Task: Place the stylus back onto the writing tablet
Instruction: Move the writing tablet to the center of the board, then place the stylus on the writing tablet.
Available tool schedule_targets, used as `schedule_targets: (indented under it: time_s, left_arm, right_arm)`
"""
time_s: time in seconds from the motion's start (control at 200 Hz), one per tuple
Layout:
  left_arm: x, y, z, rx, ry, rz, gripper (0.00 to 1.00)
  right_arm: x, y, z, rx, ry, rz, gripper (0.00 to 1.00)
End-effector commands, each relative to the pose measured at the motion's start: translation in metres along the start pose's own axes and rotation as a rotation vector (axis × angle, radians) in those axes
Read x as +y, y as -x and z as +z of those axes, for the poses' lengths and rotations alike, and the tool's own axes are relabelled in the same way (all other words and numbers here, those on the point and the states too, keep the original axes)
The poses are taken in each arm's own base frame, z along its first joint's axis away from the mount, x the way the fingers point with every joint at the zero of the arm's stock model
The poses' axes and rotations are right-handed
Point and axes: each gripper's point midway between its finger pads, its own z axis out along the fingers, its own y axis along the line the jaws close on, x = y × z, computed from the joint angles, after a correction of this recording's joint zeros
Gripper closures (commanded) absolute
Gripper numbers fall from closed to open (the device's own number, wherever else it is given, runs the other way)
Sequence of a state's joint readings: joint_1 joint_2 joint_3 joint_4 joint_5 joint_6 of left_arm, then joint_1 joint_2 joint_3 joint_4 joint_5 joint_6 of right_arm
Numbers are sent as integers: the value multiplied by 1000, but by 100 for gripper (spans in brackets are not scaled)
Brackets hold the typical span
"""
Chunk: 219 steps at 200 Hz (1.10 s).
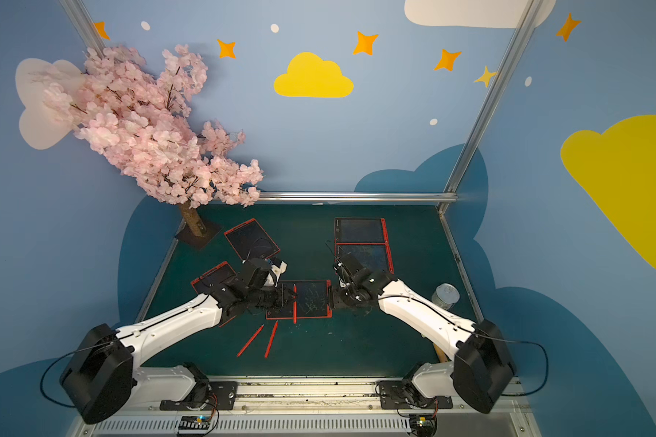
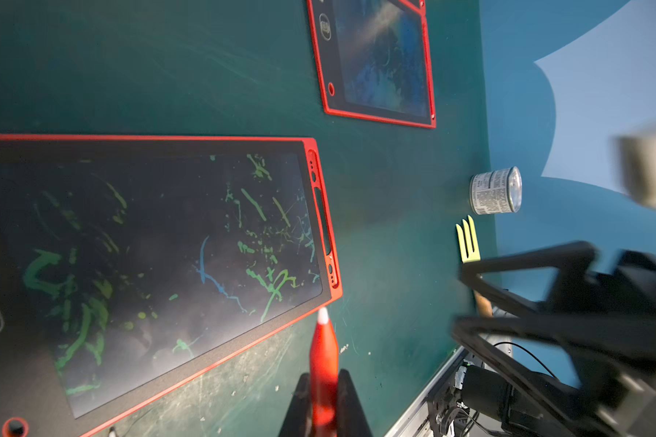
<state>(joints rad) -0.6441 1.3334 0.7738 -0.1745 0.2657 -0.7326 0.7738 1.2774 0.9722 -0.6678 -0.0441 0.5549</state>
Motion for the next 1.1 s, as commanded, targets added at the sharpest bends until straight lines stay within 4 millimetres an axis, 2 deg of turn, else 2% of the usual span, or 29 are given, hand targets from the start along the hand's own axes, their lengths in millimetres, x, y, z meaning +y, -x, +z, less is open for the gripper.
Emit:
schedule_targets:
  time_s: [0.0, 0.05, 0.1, 0.305, 0.496, 0.771, 1.091]
  left_arm:
    - [-8, 8, 6, 5, 19, 1, 88]
    - [-8, 7, 12, 29, 38, -6, 88]
    - [-9, 7, 18, 45, 47, -12, 88]
    - [-13, 15, 40, 52, 98, -20, 88]
    - [-12, 18, 62, 87, 156, -28, 89]
    - [-12, 26, 91, 110, 218, -48, 90]
    - [-17, 27, 121, 135, 274, -69, 90]
  right_arm:
    - [-6, -8, -27, -56, 4, -80, 15]
    - [-10, -11, -39, -89, 3, -84, 6]
    - [-13, -11, -50, -136, 14, -90, 2]
    - [-12, -6, -101, -367, 103, -143, 2]
    - [-17, -13, -132, -398, 101, -173, 2]
    - [-32, -23, -139, -368, 19, -242, 3]
    - [-29, -25, -131, -344, 33, -243, 3]
